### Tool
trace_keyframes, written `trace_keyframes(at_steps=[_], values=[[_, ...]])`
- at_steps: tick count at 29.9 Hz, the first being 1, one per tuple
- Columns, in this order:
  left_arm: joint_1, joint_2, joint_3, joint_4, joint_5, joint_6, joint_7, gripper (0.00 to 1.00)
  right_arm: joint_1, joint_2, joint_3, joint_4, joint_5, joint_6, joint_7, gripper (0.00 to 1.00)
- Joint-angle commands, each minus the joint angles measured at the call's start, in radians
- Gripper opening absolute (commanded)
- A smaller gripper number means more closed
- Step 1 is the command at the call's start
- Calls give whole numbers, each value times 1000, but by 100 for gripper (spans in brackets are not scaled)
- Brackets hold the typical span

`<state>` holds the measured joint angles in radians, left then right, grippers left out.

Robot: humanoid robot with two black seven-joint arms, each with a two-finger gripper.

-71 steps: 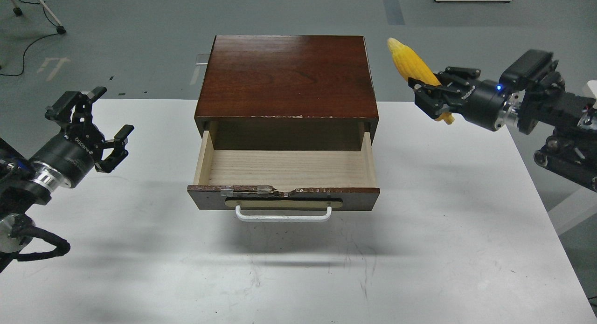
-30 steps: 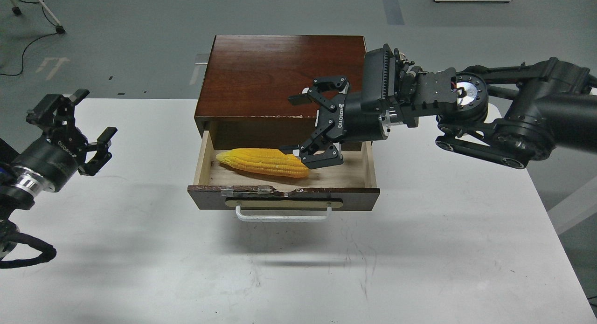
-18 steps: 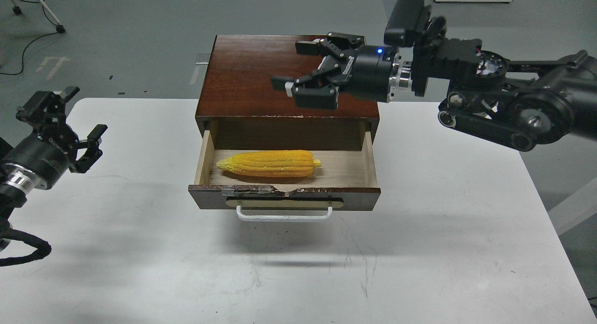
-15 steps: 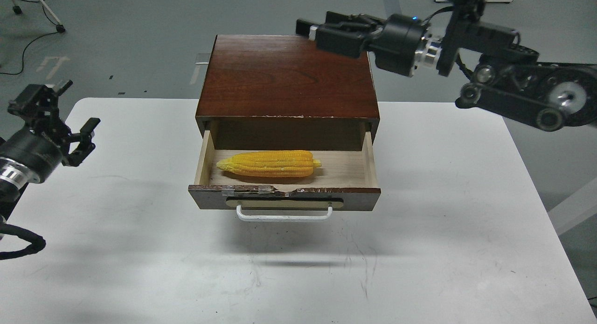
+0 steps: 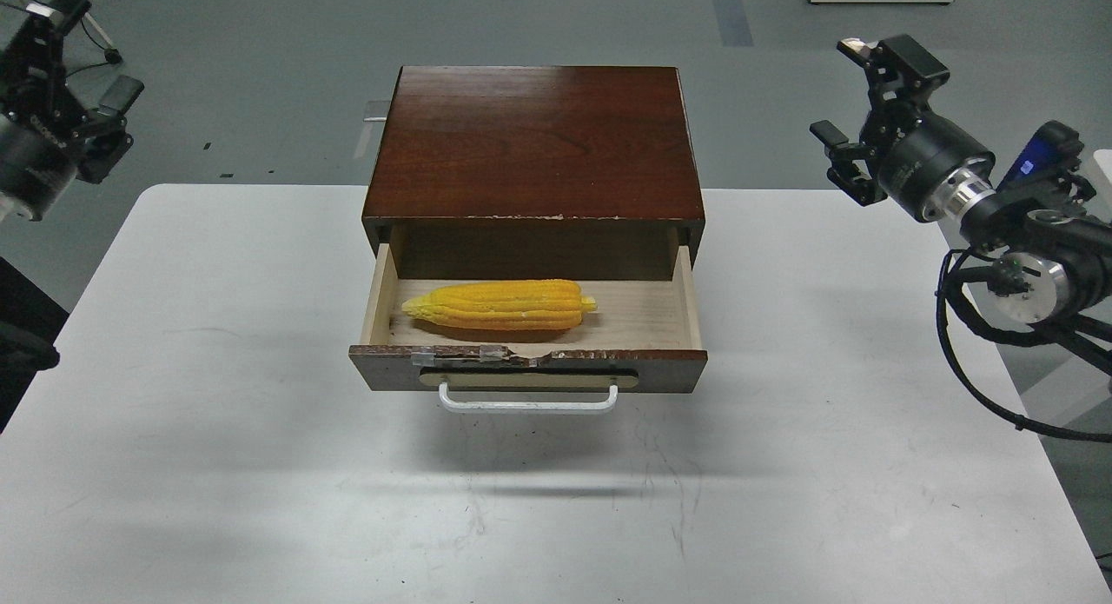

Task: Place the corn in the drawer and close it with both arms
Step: 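Withdraw the right gripper away from the cabinet, then move the left gripper down in front of the drawer handle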

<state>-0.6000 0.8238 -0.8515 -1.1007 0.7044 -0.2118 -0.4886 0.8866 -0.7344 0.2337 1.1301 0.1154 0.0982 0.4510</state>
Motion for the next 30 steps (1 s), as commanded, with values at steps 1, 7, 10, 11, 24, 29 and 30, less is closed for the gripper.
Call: trace_keyframes(at_steps=[1, 7, 10, 11, 24, 29, 30], values=[[-20, -26, 2, -14, 78, 2, 0, 98, -106, -2, 79, 2, 7, 9, 2, 97], [-62, -21, 0, -100, 430, 11, 0, 82, -156, -36, 81, -15, 3, 9, 3, 98], [-66, -9, 11, -139, 553, 5, 0, 20, -159, -45, 73, -18, 1, 9, 6, 98], [-66, -5, 17, -166, 587, 5, 0, 12, -159, -45, 72, -19, 1, 9, 6, 98], [-72, 273, 112, -576, 724, -277, 0, 0, -195, -31, 62, -90, -2, 14, 6, 97], [-60, 291, 135, -636, 652, -277, 0, 0, -201, -11, 56, -119, -13, 17, 6, 97], [-55, 294, 144, -642, 650, -277, 0, 0, -201, -8, 53, -121, -16, 17, 5, 97]])
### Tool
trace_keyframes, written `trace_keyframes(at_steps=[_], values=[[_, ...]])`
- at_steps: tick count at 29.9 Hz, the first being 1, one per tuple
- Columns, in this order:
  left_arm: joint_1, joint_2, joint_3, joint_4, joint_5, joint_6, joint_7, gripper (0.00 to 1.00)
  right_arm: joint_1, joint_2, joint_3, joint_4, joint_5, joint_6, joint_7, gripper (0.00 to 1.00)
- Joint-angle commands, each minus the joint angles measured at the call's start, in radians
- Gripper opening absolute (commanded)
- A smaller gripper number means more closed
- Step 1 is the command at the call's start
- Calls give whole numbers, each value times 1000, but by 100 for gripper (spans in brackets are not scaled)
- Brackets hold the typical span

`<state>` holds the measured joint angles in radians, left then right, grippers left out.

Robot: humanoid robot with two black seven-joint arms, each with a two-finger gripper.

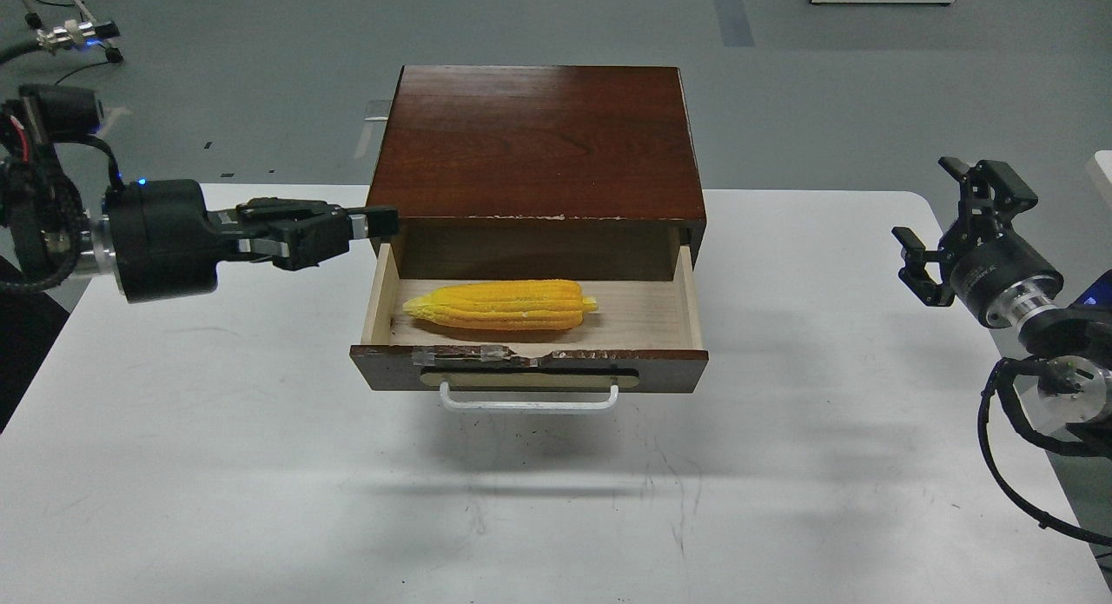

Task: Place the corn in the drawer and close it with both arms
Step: 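Move the left gripper down in front of the drawer handle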

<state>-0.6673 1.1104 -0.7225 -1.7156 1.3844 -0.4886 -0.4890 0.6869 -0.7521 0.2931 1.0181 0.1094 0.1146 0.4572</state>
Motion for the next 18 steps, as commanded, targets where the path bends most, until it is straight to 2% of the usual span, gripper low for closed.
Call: trace_keyframes(at_steps=[1, 5, 10, 18], values=[[15, 9, 29, -33, -30, 0, 0, 0, -1, 11, -11, -10, -13, 0, 0, 97], [23, 22, 191, -47, -35, 0, 0, 0, -1, 26, -20, -33, -16, 0, -2, 97], [46, 23, 294, -48, -33, 0, 0, 0, -1, 43, -20, -65, -31, 0, -2, 98], [83, 23, 317, -48, -33, 0, 0, 0, 11, 66, -20, -88, -42, 0, -3, 97]])
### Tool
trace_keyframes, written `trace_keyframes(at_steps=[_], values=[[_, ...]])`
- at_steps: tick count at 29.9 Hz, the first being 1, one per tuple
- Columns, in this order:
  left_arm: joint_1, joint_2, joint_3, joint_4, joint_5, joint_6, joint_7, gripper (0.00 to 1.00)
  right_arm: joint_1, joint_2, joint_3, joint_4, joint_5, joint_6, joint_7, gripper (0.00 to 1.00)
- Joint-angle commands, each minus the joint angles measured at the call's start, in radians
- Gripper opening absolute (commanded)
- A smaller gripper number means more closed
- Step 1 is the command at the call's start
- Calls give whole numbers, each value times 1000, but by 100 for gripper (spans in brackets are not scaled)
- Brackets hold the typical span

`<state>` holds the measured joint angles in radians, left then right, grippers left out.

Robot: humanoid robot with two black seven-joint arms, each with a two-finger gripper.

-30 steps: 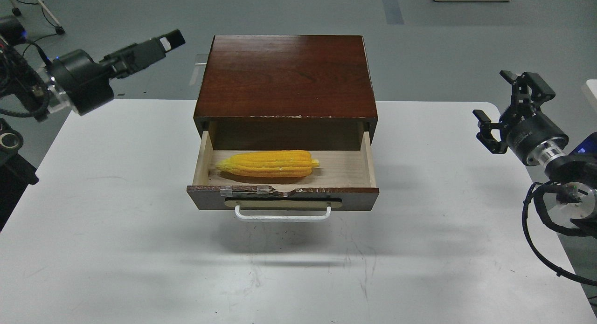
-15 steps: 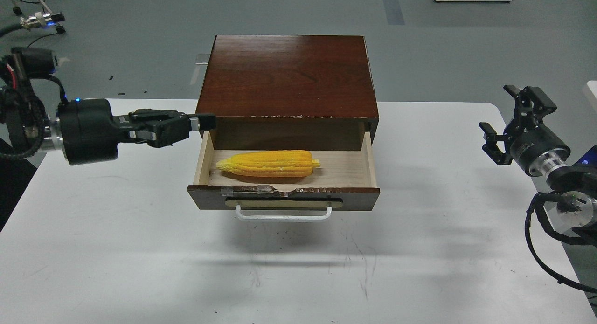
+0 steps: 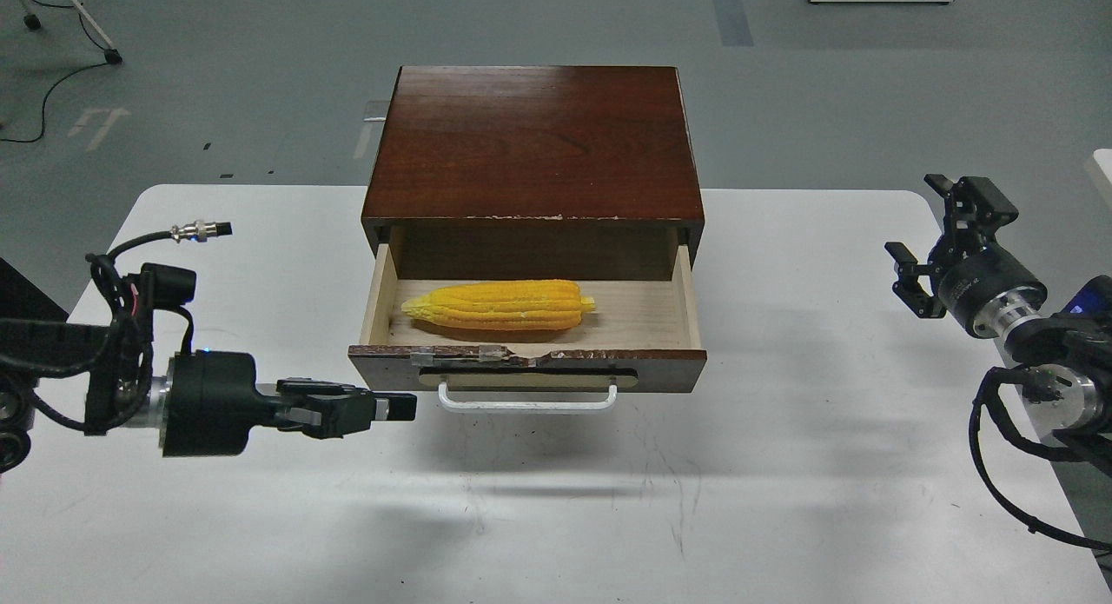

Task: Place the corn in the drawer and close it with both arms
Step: 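Move the left gripper down in front of the drawer handle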

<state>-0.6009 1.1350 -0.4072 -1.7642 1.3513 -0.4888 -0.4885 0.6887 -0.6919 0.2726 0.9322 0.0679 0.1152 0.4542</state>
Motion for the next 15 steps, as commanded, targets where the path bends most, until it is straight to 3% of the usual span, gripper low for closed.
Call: trace_keyframes(at_steps=[1, 15], values=[[29, -4, 2, 0, 2, 0, 0, 0, 14, 11, 2, -3, 0, 0, 0, 97], [99, -158, -2, 17, 3, 45, 0, 0, 83, 81, 0, -59, 0, -9, -6, 97]])
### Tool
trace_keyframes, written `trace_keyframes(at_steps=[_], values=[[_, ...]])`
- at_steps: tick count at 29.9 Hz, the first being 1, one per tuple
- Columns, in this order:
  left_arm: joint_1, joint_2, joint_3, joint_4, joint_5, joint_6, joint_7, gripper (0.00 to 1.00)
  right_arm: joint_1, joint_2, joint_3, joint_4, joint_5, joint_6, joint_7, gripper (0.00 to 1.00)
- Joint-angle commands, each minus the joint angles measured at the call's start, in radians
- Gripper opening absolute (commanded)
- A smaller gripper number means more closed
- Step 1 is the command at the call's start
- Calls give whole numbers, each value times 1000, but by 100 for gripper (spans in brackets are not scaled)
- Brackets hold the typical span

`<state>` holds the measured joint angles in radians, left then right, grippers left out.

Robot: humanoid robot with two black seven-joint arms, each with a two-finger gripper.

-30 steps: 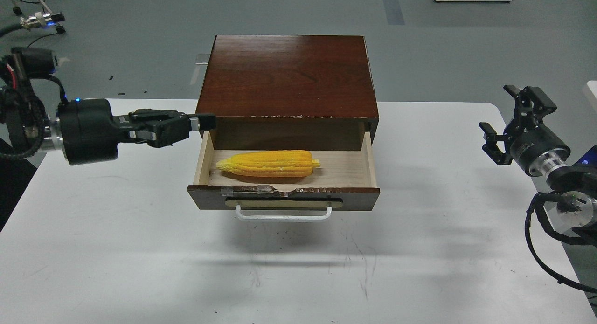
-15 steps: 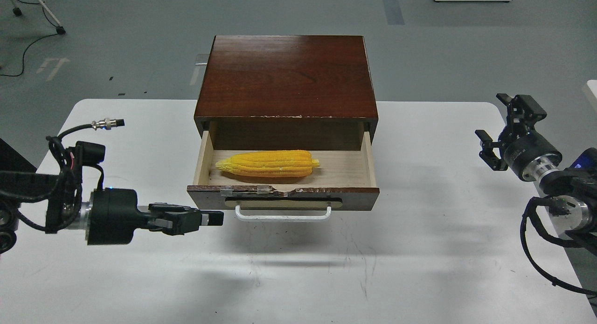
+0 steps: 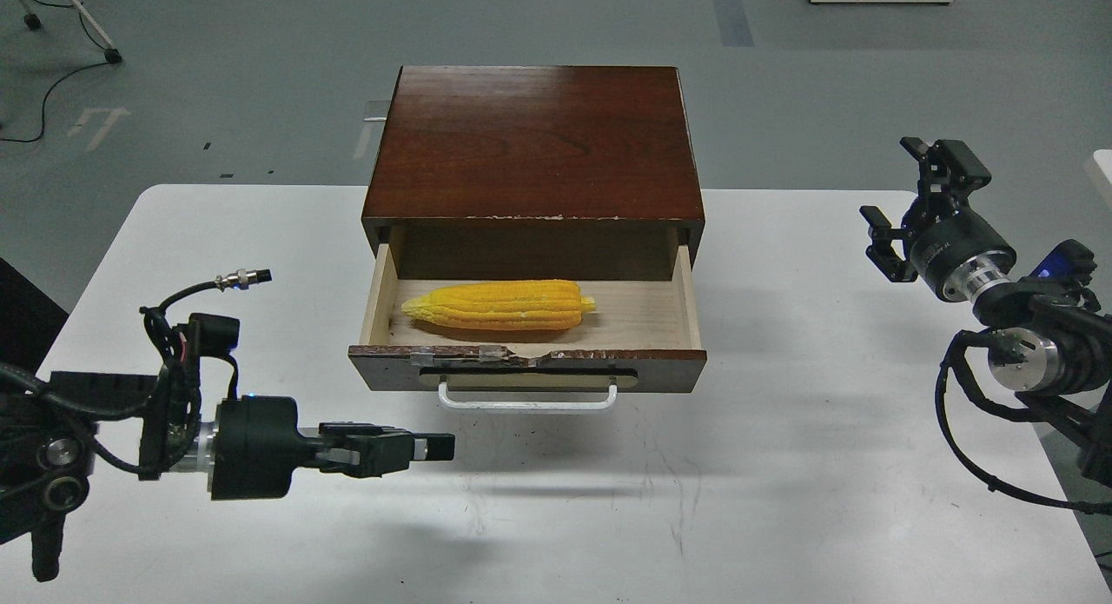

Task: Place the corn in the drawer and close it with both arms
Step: 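Move the left gripper down in front of the drawer handle, then push the drawer front with the left gripper toward the cabinet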

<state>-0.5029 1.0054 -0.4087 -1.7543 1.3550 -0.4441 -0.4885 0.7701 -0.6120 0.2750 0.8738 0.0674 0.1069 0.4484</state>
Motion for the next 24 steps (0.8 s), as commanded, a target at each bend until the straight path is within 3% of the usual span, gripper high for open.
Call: trace_keyframes(at_steps=[1, 24], values=[[1, -42, -2, 16, 0, 1, 0, 0, 0, 1, -2, -1, 0, -1, 0, 97], [1, -192, -9, 162, 36, 1, 0, 0, -11, 0, -2, -38, 0, -1, 0, 97]])
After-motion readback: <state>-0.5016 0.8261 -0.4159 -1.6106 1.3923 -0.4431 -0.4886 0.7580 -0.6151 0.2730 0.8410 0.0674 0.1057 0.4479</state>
